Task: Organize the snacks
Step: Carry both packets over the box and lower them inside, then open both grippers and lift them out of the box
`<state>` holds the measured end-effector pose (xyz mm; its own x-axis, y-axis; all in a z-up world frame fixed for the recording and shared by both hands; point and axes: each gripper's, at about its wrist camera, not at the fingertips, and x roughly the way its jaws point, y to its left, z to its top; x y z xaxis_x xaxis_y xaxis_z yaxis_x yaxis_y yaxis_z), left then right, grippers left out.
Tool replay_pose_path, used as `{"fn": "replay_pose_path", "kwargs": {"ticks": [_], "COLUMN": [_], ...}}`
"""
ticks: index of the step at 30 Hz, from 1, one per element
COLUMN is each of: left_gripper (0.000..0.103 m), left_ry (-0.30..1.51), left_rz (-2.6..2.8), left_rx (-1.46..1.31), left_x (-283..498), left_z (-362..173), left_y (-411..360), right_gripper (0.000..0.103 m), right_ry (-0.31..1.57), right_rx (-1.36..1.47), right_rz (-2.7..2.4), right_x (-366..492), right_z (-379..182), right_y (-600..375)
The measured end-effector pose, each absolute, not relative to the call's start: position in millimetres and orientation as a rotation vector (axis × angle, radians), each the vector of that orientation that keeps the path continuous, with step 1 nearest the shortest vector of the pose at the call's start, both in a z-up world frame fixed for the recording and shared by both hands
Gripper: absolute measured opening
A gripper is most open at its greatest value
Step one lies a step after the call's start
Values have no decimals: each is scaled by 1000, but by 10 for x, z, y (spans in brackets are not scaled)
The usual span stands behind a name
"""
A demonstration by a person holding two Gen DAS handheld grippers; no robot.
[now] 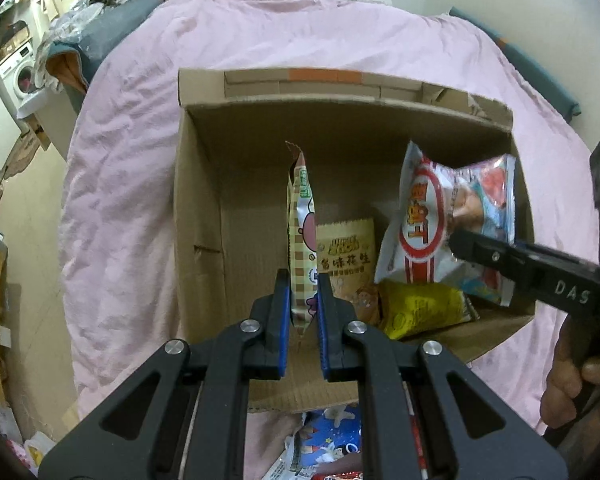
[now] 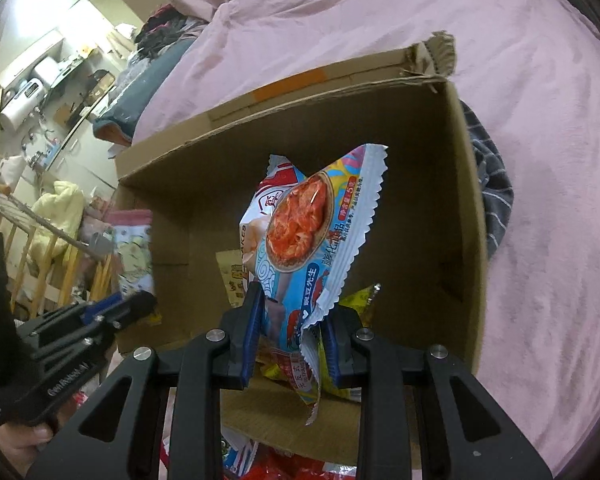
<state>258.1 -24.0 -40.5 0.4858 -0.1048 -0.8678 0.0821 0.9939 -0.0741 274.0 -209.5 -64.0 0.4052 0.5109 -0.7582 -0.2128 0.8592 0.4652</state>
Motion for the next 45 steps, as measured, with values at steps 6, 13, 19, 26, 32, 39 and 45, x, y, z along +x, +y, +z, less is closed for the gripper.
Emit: {"fn": "replay_pose_path", "kwargs": {"ticks": [6, 13, 19, 26, 32, 39, 45], "left_gripper": [9, 10, 10, 10, 10, 34, 67], "left_ry": [1053, 1065, 1056, 1051, 1039, 978, 922], "left_rz": [-112, -100, -101, -97, -84, -77, -68], "left_rx": [-16, -9, -12, -8, -12, -63, -71], "left_x": [2555, 2557, 2544, 2533, 2539, 2515, 2469], "left_z": [-394, -440, -425, -420, -385, -258, -170], "left_y": [-255, -255, -246, -253, -230, -135, -103], "right_gripper": [29, 32, 32, 32, 42, 72, 79], "right_ry": [1047, 1036, 997, 954, 933, 853, 800], "right_rx": [278, 273, 252, 221, 219, 239, 267], "right_rz": [460, 436, 431, 418, 389, 394, 392], "right_x": [2742, 2733, 2706, 2666, 2662, 2599, 2547], "right_z": [-595, -590, -493, -396, -322, -124, 3], "right_y": [-2059, -2073, -2073, -2096, -2175, -2300, -2397]}}
